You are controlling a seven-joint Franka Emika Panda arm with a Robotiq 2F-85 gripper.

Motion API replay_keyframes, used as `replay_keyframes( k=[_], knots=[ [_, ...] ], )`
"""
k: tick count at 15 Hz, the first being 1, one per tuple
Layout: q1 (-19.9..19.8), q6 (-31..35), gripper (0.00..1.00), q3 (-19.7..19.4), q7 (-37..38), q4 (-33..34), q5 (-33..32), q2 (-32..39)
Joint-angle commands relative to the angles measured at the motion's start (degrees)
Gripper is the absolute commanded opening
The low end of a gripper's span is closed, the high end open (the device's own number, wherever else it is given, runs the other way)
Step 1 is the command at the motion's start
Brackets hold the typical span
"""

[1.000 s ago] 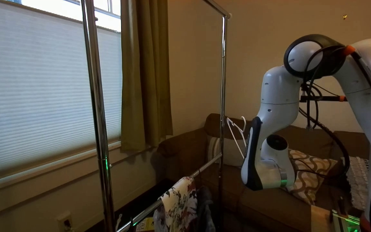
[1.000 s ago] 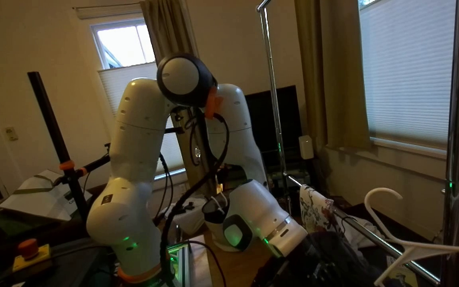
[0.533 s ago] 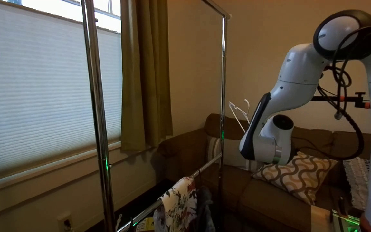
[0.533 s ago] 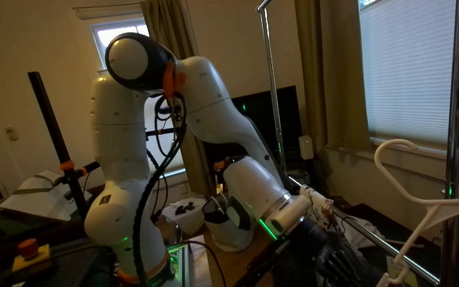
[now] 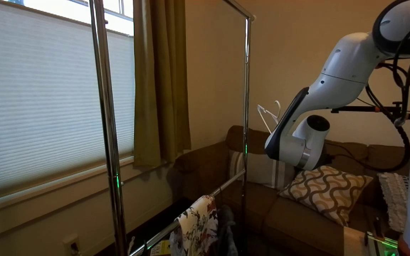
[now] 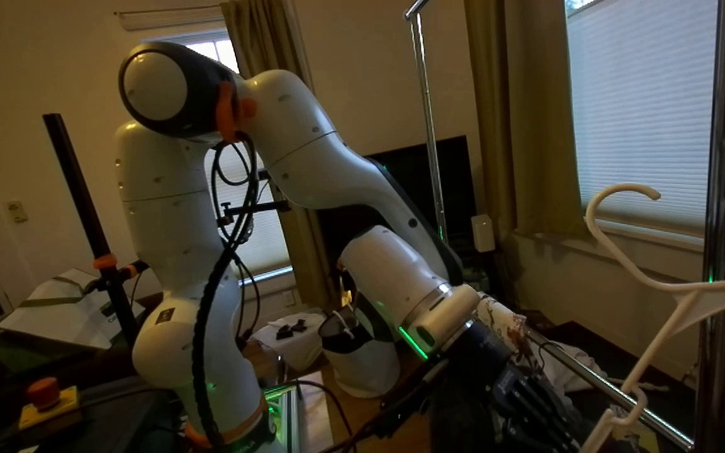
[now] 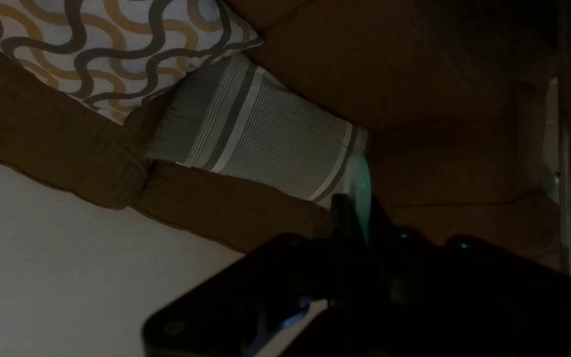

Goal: Remove the white hang wire from the second rale and put it on the right corner on the first rale

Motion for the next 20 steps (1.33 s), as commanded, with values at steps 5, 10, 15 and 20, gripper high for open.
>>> replay_keyframes(
  k=[5, 10, 15, 20],
  knots=[
    [-5.9, -11.2, 0.02, -5.1, -21.5, -2.1, -13.4, -21.1],
    [-17.8, -23.3, 0.02, -1.2, -40.8, 4.1, -7.6, -29.8],
    [-39.9, -43.5, 0.02, 12.4, -29.7, 13.3, -8.2, -28.1],
    [-38.9, -42.5, 0.02, 11.9, -31.3, 13.2, -7.2, -28.5]
  ],
)
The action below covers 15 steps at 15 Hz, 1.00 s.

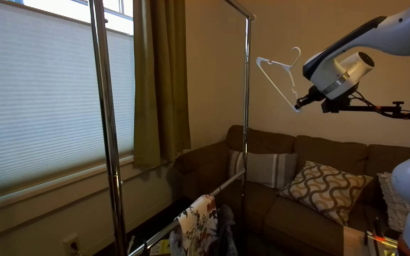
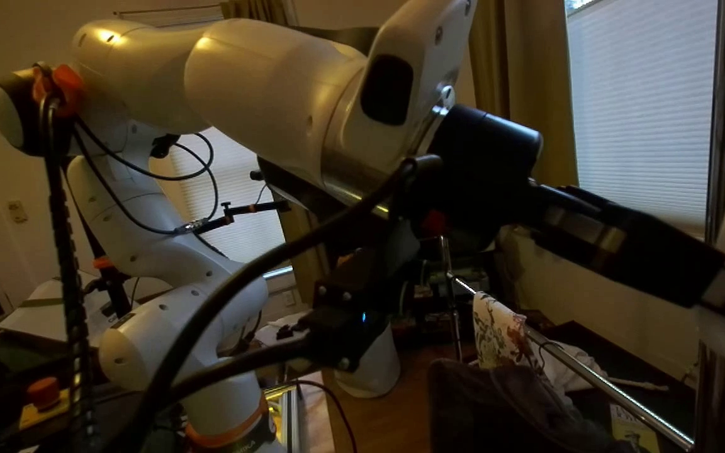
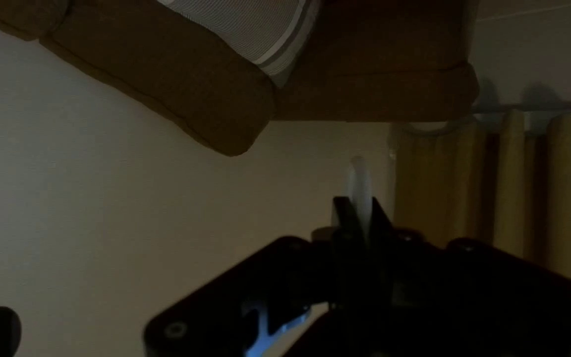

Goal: Remove the white hang wire from the second rale and put it on the right corner on the first rale

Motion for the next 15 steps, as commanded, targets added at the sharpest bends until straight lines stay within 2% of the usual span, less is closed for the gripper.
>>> replay_keyframes(
  k=[1, 2, 3, 6, 7, 10, 13, 14, 15],
  knots=[
    [2.2, -3.9, 0.02, -1.7, 0.2, 1.3, 2.0, -1.8],
    [1.4, -9.9, 0.02, -2.4, 2.0, 3.5, 1.8, -3.4],
    [6.3, -12.6, 0.02, -8.4, 9.3, 3.9, -7.6, -4.5],
    [10.4, -26.9, 0.02, -14.6, 13.7, 10.1, -15.6, -5.5],
    [12.5, -31.8, 0.02, -17.3, 16.9, 12.7, -20.4, -5.1],
    [16.1, -46.6, 0.02, -21.2, 22.2, 20.8, -30.7, -3.8],
    [18.3, -60.6, 0.02, -24.8, 21.4, 31.1, -38.5, -2.5],
    [18.6, -60.4, 0.02, -25.7, 20.0, 33.2, -39.6, -4.0],
    [19.7, -56.0, 0.08, -24.9, 22.3, 27.7, -38.1, -4.3]
  ],
)
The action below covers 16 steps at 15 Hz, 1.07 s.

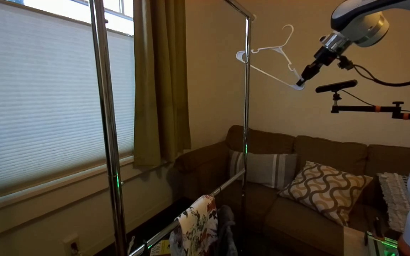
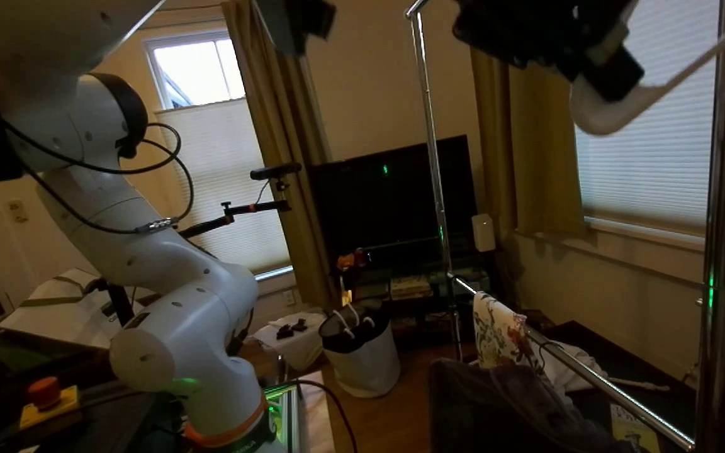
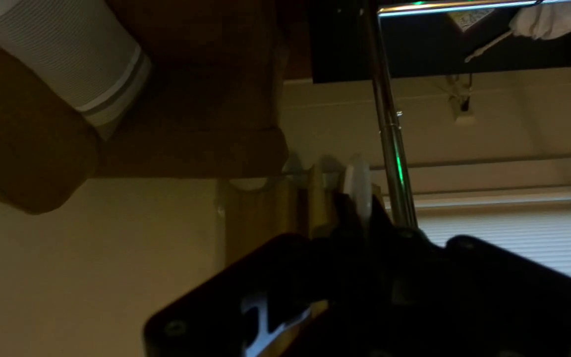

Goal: Remove the white hang wire from the second rale and put it on the right corner on the first rale

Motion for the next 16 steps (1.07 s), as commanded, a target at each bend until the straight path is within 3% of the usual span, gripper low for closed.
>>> replay_keyframes(
  k=[1, 5, 9, 11, 12, 16],
  knots=[
    [3.1, -1.3, 0.08, -2.8, 1.0, 2.9, -2.7, -0.6],
    [5.0, -5.4, 0.02, -4.3, 1.3, 8.4, -1.7, 0.4],
    [11.9, -11.4, 0.02, -6.5, 3.1, 16.9, 5.0, 6.2],
    [13.5, -12.2, 0.02, -7.1, 5.3, 21.0, 8.2, 9.8],
    [11.7, -9.5, 0.08, -5.3, 3.7, 15.8, 5.4, 5.7],
    [12.4, -10.3, 0.08, -5.5, 4.6, 20.3, 7.6, 10.2]
  ],
)
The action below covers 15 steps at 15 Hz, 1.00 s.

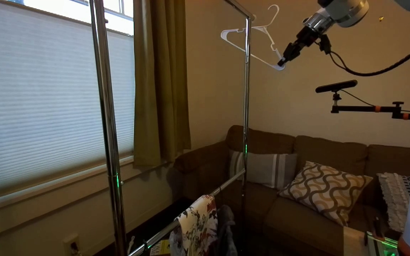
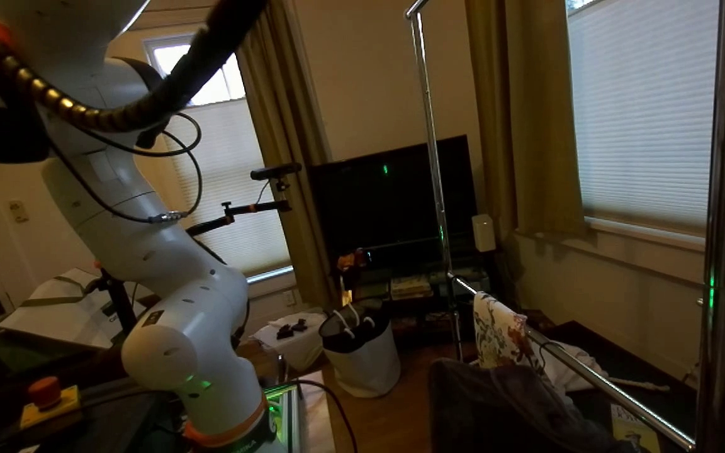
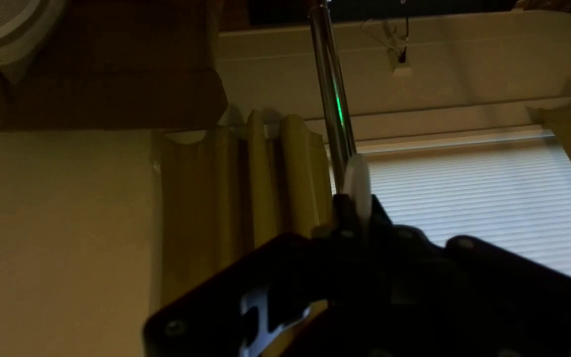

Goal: Remove the white hang wire from the second rale and put it on the right corner on the first rale

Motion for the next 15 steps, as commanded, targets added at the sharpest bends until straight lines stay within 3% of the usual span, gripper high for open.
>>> replay_keyframes(
  k=[1, 6, 7, 15],
  knots=[
    [-0.3, -0.5, 0.08, -0.1, -0.1, 0.7, 0.3, 0.5],
    [-0.2, -0.6, 0.08, -0.4, -0.1, 0.9, 0.4, 0.4],
    [-0.2, -0.6, 0.02, -0.4, -0.1, 1.0, 0.4, 0.4],
    [-0.2, -4.1, 0.02, 1.1, -2.2, 4.9, -1.3, 4.1]
  ],
)
